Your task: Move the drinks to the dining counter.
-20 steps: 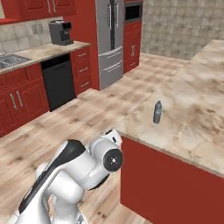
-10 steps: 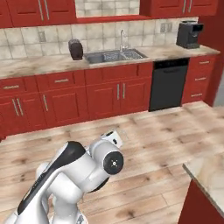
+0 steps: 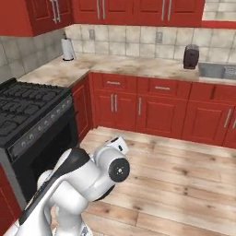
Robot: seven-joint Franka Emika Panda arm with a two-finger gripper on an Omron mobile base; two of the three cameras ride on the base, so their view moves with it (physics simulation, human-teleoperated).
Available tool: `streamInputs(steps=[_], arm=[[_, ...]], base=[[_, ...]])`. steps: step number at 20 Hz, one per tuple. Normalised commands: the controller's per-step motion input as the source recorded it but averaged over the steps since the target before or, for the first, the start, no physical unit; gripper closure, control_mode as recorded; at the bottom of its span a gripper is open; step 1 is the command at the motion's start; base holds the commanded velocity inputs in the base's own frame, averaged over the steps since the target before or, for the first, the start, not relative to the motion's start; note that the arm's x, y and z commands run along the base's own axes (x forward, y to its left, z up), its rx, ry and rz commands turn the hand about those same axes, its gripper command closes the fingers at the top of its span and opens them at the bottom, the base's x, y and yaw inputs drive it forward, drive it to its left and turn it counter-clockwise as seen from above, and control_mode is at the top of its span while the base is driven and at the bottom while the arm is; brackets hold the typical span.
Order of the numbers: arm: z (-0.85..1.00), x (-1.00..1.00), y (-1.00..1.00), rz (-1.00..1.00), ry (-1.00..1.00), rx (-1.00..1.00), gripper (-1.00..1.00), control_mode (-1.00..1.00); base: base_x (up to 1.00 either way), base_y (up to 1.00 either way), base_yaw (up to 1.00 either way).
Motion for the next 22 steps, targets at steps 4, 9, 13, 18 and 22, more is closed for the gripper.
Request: streamInputs(steps=[4, 9, 13, 18, 22], arm=[[0.0, 0.0, 0.0, 0.0, 0.0, 0.0, -1.0, 1.0], [0.0, 0.0, 0.0, 0.0, 0.0, 0.0, -1.0, 1.0], [0.0, 0.0, 0.0, 0.0, 0.0, 0.0, -1.0, 1.0], [0.0, 0.0, 0.0, 0.0, 0.0, 0.0, -1.0, 1.0], [0.0, 0.0, 0.0, 0.0, 0.0, 0.0, -1.0, 1.0]], base=[[0.0, 0.0, 0.79], [0.0, 0.0, 0.76], [0.03, 0.0, 0.63], [0.14, 0.0, 0.54], [0.22, 0.0, 0.54]])
